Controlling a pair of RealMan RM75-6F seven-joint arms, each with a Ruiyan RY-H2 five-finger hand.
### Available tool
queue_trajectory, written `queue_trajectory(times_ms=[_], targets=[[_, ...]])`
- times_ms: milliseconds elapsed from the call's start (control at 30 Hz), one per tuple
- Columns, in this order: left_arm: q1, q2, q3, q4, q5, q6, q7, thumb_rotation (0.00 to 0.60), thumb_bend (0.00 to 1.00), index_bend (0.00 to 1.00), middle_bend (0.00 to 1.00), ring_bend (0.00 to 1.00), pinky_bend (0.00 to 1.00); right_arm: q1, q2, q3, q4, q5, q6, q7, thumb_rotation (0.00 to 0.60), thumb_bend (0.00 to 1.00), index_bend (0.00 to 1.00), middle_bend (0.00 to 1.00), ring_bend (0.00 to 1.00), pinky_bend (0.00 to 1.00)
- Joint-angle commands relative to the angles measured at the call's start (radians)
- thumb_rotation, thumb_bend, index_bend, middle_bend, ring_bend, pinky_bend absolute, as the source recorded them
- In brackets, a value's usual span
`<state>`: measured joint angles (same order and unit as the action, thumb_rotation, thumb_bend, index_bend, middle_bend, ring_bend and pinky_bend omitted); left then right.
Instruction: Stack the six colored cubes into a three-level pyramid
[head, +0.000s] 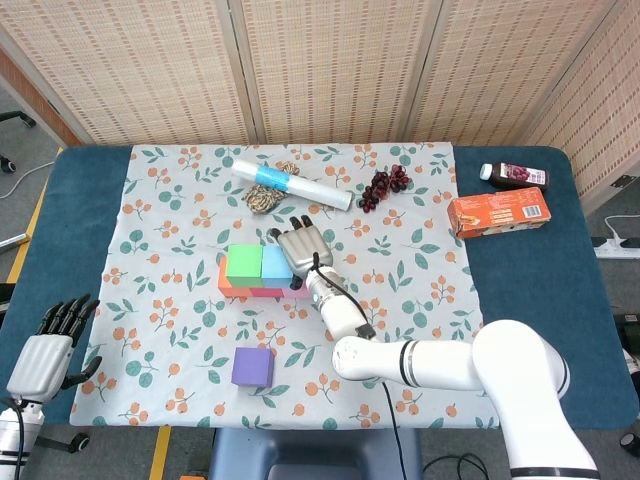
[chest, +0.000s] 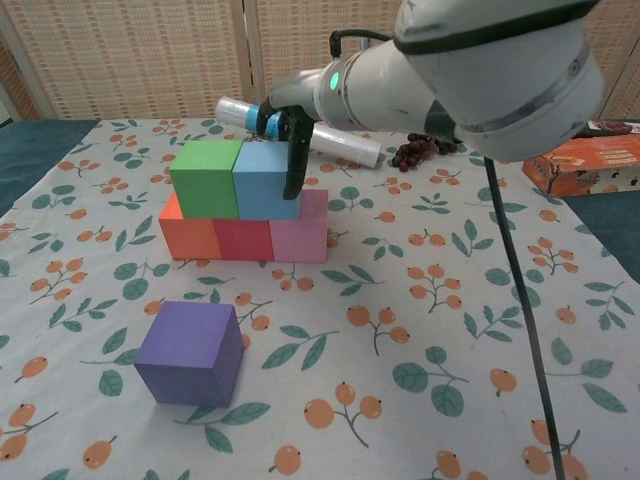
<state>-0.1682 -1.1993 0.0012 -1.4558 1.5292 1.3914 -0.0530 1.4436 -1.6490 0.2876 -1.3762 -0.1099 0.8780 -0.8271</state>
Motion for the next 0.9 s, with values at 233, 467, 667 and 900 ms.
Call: queue_trajectory(times_ms=[233, 467, 667, 900], targets=[[0.001, 0.000, -0.001, -0.002, 0.001, 0.003, -0.001, 0.600, 0.32, 0.00, 0.00, 0.00, 0.06, -0.017, 0.006, 0.001, -0.027, -0.050, 0.008, 0.029, 0.600, 0.00, 0.00, 0.09, 0.00, 0.00], [0.003, 0.003, -0.001, -0.005, 0.000, 0.006, 0.001, 0.600, 0.32, 0.00, 0.00, 0.00, 0.05, -0.038, -0.004, 0.012, -0.032, -0.130, 0.011, 0.085, 0.600, 0.00, 0.00, 0.01, 0.00, 0.00], [0.002, 0.006, -0.001, -0.006, -0.003, 0.001, 0.005, 0.600, 0.32, 0.00, 0.00, 0.00, 0.05, -0.048, -0.029, 0.019, -0.004, -0.187, -0.002, 0.129, 0.600, 0.00, 0.00, 0.00, 0.00, 0.00], [0.001, 0.008, -0.003, -0.008, -0.005, -0.001, 0.005, 0.600, 0.32, 0.00, 0.00, 0.00, 0.06, -0.045, -0.059, 0.027, 0.044, -0.210, -0.014, 0.150, 0.600, 0.00, 0.00, 0.00, 0.00, 0.00]])
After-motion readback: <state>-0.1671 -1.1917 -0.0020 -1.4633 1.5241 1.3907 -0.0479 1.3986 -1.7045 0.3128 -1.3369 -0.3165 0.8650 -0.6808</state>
